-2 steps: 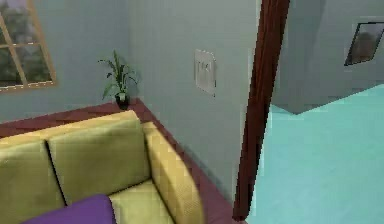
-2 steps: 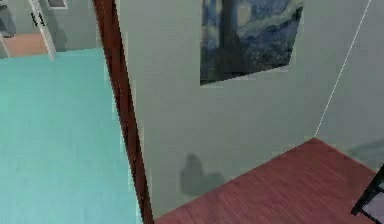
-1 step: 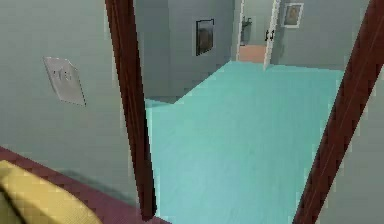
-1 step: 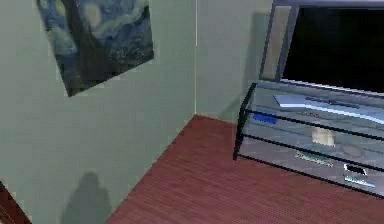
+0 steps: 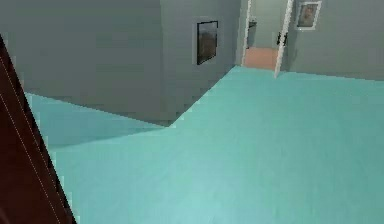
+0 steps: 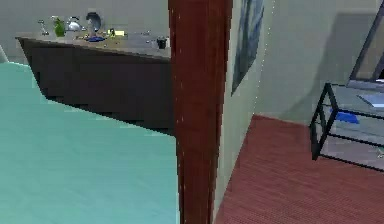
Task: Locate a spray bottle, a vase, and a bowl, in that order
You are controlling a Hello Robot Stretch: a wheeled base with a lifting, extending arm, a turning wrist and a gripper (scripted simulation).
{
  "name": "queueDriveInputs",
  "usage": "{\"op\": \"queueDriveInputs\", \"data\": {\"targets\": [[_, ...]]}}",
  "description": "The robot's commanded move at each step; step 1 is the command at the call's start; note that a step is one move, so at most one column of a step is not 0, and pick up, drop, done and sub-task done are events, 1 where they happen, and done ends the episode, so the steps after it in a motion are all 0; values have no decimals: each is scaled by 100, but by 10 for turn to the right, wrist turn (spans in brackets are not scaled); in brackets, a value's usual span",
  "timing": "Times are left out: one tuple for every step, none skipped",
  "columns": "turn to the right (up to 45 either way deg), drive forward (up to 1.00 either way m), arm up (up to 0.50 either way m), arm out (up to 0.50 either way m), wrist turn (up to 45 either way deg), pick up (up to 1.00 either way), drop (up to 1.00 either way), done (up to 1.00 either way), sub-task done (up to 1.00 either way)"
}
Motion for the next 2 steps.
{"op": "queueDriveInputs", "data": {"targets": [[240, 0, 0, 0, 0, 0, 0, 0, 0], [0, 30, 0, 0, 0, 0, 0, 0, 0]]}}
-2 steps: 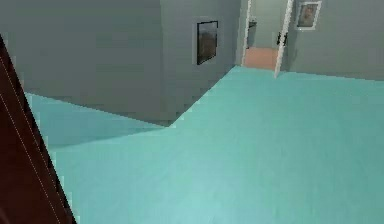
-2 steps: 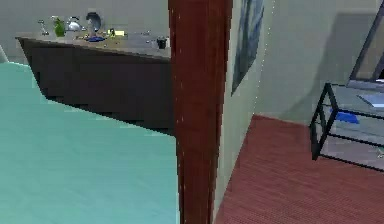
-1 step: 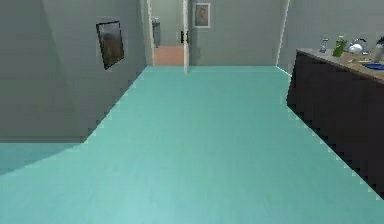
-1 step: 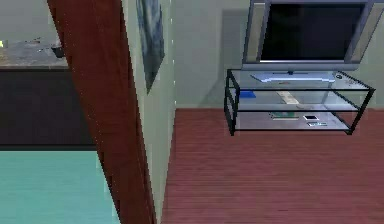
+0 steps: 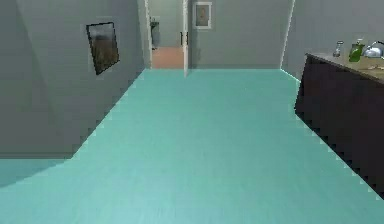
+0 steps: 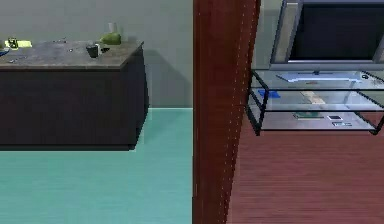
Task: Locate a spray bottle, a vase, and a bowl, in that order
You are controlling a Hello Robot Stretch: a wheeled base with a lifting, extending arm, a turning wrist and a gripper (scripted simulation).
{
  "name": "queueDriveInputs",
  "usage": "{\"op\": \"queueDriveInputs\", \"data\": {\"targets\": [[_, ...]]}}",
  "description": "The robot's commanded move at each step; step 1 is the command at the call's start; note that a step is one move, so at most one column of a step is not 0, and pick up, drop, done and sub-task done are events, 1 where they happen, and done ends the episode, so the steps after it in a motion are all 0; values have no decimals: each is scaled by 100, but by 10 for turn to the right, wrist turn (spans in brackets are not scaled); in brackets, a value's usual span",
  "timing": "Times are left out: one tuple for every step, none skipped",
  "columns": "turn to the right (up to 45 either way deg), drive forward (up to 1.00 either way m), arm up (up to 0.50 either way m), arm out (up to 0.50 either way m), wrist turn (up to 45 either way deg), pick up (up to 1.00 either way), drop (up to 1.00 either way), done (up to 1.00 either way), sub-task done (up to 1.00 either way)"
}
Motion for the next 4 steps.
{"op": "queueDriveInputs", "data": {"targets": [[330, 0, 0, 0, 0, 0, 0, 0, 0], [0, 100, 0, 0, 0, 0, 0, 0, 0], [0, 100, 0, 0, 0, 0, 0, 0, 0], [30, 0, 0, 0, 0, 0, 0, 0, 0]]}}
